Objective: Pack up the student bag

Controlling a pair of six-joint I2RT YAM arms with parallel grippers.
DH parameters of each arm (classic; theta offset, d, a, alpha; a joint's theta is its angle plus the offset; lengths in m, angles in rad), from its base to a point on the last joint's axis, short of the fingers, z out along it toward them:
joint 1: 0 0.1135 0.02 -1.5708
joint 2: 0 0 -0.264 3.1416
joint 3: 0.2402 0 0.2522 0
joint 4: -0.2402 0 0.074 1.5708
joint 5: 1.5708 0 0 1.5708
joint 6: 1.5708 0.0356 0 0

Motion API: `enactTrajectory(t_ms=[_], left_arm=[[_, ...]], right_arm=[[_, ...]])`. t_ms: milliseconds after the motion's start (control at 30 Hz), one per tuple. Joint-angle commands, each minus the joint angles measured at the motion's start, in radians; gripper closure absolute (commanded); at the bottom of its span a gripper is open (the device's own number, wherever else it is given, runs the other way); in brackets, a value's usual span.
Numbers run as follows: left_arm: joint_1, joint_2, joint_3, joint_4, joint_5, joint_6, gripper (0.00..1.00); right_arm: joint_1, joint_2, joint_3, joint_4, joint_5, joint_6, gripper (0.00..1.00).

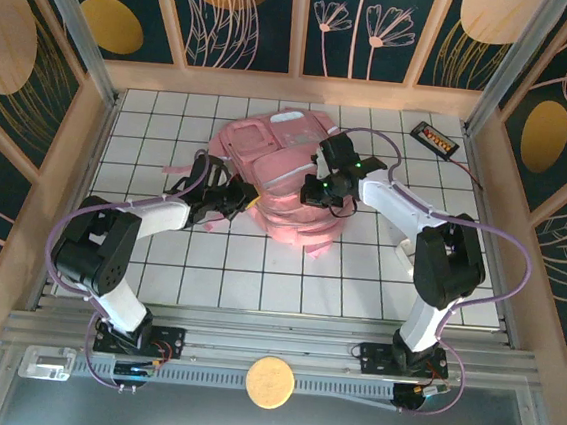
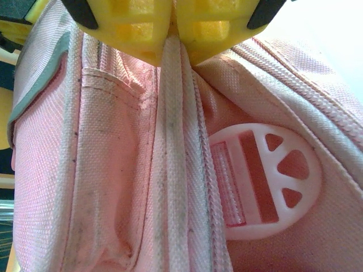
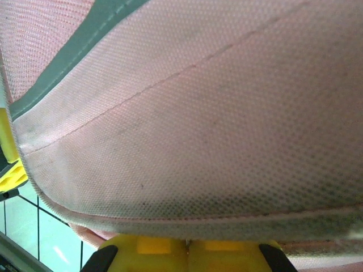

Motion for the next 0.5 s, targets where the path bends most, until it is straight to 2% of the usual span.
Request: enactTrajectory(t_ms=[0,200,367,400,467], left_arm=[[0.057,-0.008,0.032,-0.067,-0.009,0.066,1.00],[0.142,0.061,0.200,-0.296,0.008,0.261,1.00],[0.190,0.143,0.372,-0.458,0.006,0.405,1.00],[0.192,0.151,0.392,-0.475,0.012,0.416,0.95],[0.193,0.146,0.399,-0.482,0.019,0.412,0.77]], right_arm=[[0.025,0.001,0.013,-0.019,-0.010,0.010,1.00],[0.123,0.054,0.066,-0.011,-0.043,0.057,1.00],[0.186,0.143,0.187,-0.022,-0.083,0.077,1.00],[0.191,0.161,0.215,-0.028,-0.086,0.080,1.00],[0.193,0.186,0.244,-0.037,-0.088,0.086,1.00]])
